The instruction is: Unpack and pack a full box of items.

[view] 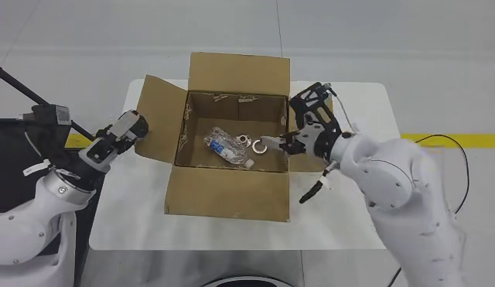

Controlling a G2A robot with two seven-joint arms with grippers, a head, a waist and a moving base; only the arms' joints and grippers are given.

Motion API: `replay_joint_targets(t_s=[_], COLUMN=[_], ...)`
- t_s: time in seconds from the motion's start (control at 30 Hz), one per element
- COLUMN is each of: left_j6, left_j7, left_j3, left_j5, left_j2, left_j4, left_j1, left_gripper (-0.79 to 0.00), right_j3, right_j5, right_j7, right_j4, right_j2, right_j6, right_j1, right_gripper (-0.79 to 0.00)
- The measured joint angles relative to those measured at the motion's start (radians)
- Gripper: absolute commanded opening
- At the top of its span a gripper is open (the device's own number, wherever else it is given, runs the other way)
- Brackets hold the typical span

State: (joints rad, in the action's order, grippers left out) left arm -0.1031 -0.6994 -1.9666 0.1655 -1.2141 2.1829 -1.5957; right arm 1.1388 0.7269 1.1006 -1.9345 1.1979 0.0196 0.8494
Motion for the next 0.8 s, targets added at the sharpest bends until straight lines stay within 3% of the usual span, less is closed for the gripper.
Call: replay_joint_targets(t_s=[0.17, 0.67, 0.8], left_j6=[-0.058, -0.057, -0.023], left_j7=[-0.016, -0.013, 0.012], left_j3=[-0.043, -0.042, -0.047], left_j5=[0.049, 0.049, 0.095], left_j2=[0.0, 0.0, 0.002], left_j4=[-0.043, -0.043, -0.045], left_j1=[-0.064, -0.064, -0.047], left_gripper=[0.0, 0.0, 0.0], right_j3=[-0.14, -0.142, -0.226], right_j5=[-0.032, -0.028, 0.059], right_j7=[0.02, 0.015, -0.027], right_j4=[0.143, 0.143, 0.163], right_j2=[0.031, 0.031, 0.046], right_j6=[-0.056, -0.055, -0.051], right_j1=[-0.147, -0.144, -0.173], right_gripper=[0.0, 0.0, 0.0])
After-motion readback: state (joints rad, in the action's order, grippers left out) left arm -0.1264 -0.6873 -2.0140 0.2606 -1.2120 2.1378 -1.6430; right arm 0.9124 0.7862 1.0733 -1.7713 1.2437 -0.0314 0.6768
